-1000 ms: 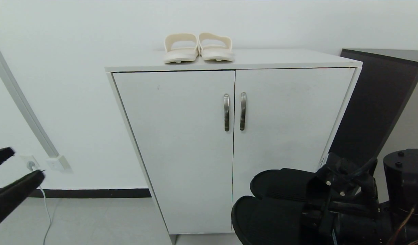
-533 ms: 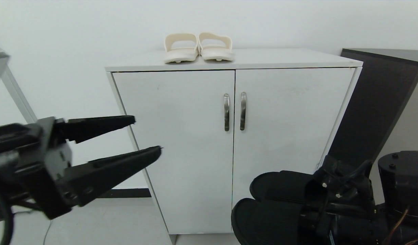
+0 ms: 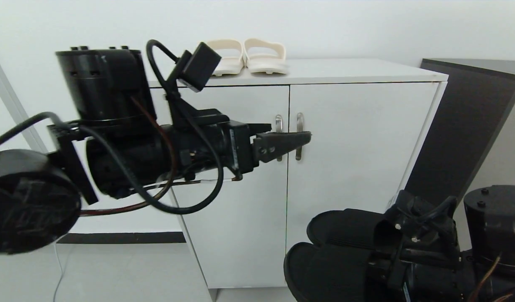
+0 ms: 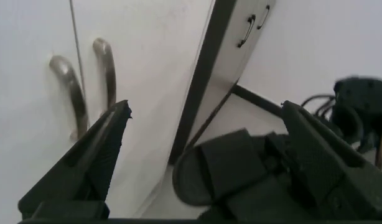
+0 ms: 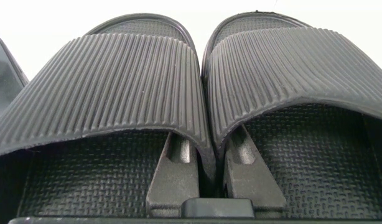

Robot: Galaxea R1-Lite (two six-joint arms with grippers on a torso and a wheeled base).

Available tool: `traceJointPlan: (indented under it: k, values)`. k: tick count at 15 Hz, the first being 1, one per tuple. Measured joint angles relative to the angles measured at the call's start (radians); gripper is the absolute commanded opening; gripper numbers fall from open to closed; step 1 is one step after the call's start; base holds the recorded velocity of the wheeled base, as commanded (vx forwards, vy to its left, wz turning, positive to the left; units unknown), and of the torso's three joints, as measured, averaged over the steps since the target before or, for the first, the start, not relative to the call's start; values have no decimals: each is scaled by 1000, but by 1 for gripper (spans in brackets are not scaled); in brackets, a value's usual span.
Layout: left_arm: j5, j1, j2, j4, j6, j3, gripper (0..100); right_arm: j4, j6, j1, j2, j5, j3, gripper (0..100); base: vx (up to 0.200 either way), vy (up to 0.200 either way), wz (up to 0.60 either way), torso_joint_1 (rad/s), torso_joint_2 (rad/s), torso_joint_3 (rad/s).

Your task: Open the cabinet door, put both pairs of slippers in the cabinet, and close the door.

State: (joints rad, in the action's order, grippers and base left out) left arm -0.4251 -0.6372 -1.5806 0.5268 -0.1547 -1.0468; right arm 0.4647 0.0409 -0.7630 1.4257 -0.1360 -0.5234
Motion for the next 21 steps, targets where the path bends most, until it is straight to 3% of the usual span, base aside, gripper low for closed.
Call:
traceJointPlan:
  k: [4, 8, 14, 21]
  values:
    - [-34, -13, -149, 0, -69, -142, 100, -1, 0, 0, 1, 0, 3, 0, 0, 0, 0, 0, 0, 0]
    - [-54, -3, -235, -2, -102, -221, 100, -1, 0, -1, 1, -2, 4, 0, 0, 0, 0, 0, 0, 0]
    - [-45, 51, -270, -2, -103, -233, 100, -1, 0, 0, 1, -1, 3, 0, 0, 0, 0, 0, 0, 0]
    - [-3, 55, -347, -3, -101, -289, 100, 0, 1, 0, 11, -3, 3, 0, 0, 0, 0, 0, 0, 0]
